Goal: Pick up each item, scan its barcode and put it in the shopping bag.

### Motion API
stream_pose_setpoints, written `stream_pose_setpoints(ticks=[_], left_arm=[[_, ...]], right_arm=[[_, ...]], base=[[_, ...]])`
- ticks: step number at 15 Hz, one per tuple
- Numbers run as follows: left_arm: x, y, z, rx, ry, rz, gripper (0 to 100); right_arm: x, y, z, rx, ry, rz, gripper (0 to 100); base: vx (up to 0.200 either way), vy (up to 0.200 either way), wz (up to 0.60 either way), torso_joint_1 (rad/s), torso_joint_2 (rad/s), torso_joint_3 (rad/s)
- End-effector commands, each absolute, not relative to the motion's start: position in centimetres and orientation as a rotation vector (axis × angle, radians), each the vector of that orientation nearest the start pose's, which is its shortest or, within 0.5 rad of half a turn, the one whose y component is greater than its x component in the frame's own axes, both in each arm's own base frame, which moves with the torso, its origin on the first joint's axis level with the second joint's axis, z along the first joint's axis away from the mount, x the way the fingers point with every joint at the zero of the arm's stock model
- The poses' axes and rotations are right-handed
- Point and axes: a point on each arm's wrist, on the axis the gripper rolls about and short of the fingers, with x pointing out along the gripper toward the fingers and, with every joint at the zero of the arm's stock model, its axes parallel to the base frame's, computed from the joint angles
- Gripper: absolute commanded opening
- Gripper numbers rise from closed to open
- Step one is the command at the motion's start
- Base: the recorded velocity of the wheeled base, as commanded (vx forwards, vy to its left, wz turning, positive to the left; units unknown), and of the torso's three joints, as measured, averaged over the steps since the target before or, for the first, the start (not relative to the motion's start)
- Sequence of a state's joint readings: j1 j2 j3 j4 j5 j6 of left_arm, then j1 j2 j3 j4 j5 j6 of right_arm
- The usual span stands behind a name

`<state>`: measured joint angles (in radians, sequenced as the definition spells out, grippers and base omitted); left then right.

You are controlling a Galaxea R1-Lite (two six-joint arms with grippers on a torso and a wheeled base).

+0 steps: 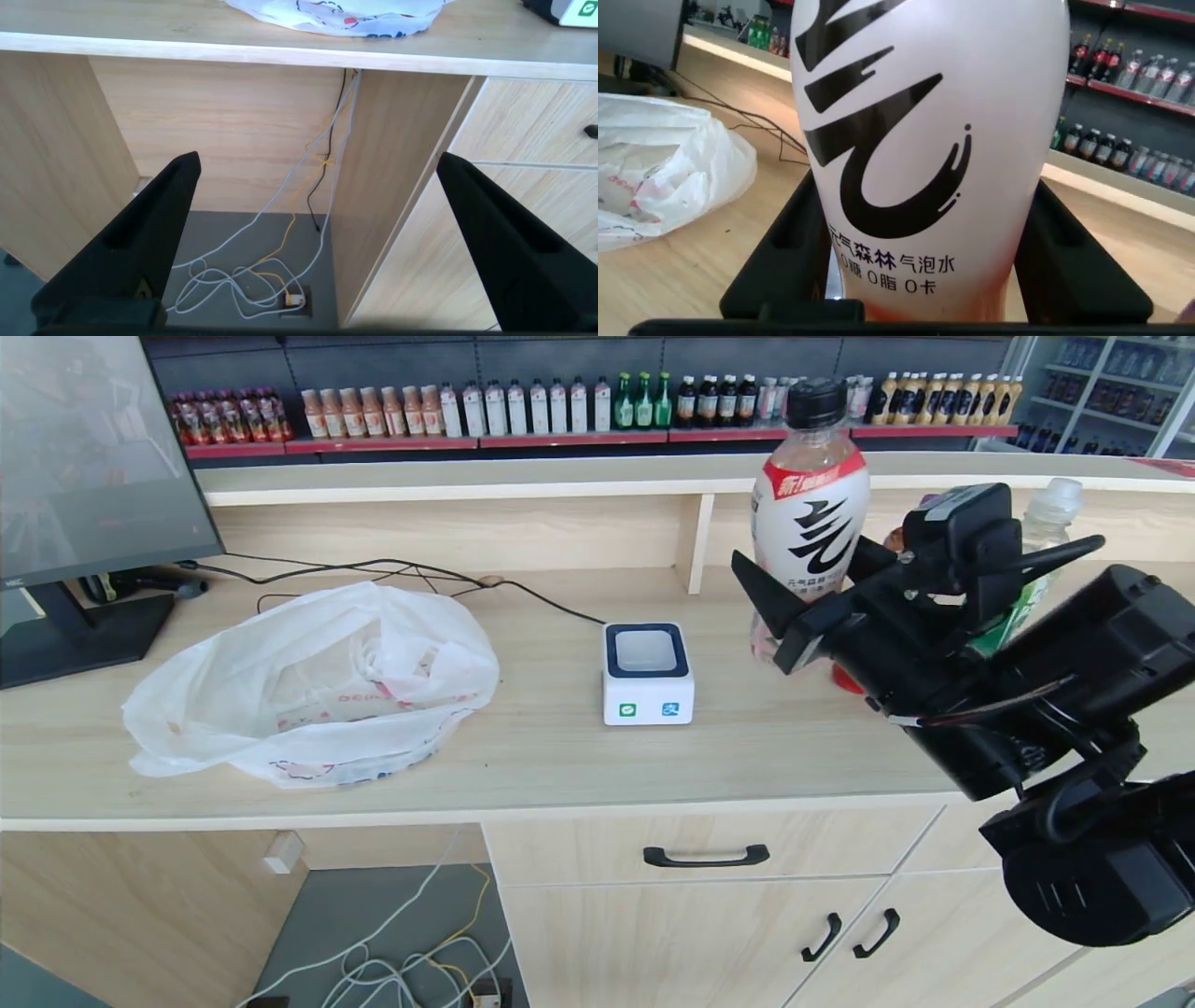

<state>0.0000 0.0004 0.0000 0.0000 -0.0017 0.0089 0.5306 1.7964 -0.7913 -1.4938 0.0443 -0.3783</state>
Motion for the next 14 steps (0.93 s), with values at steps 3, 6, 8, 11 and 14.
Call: stream_pose_setpoints(ticks=[3,6,8,11,14], left_arm=[[-2.3,0.0,7.5,0.009,0.0,-0.002,100],[-2.3,0.0,7.5,0.009,0.0,-0.002,100],[-2.3,0.0,7.5,0.009,0.0,-0.002,100],[-2.3,0.0,7.5,0.009,0.0,-0.002,100],[-2.3,0.0,7.5,0.009,0.0,-0.003,100]], right_arm=[[30.1,19.2,24.3,-0.464,-0.728,0.536,0],[31.1,21.1,23.2,-0.563,-0.781,0.594,0],[31.5,21.6,23.2,-0.636,-0.847,0.636,0],[32.1,22.4,22.8,-0.716,-0.94,0.699,0],[32.9,22.6,22.0,-0.787,-0.984,0.737,0]], base=[[0.0,0.0,0.0,0.0,0.0,0.0],[0.0,0.0,0.0,0.0,0.0,0.0],[0.0,0.0,0.0,0.0,0.0,0.0],[0.0,0.0,0.0,0.0,0.0,0.0],[0.0,0.0,0.0,0.0,0.0,0.0]])
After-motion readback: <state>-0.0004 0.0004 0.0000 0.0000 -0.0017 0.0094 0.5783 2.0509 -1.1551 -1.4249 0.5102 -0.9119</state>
